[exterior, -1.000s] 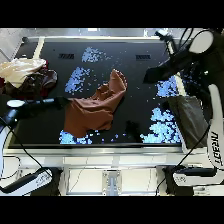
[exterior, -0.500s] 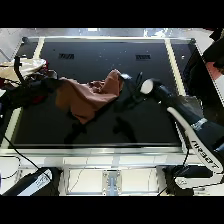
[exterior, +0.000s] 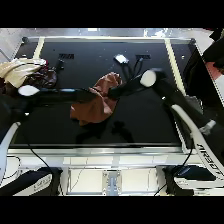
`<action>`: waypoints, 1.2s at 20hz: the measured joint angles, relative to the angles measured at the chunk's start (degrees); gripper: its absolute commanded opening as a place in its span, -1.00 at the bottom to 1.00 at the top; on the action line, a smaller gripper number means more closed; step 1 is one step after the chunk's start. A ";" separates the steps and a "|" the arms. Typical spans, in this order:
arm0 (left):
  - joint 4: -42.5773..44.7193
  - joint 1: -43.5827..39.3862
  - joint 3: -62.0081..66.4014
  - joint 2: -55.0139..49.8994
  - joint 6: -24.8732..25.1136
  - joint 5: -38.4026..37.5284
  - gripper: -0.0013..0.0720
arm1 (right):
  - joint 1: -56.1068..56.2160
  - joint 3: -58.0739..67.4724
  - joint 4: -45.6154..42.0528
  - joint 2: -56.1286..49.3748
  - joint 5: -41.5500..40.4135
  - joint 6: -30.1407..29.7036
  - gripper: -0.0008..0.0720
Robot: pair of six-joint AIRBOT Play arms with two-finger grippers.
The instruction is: Fold the shirts.
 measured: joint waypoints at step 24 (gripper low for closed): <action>37.86 20.41 -3.89 -10.58 -16.94 -7.67 0.95 | -2.03 9.38 -5.46 -20.70 15.85 3.50 0.27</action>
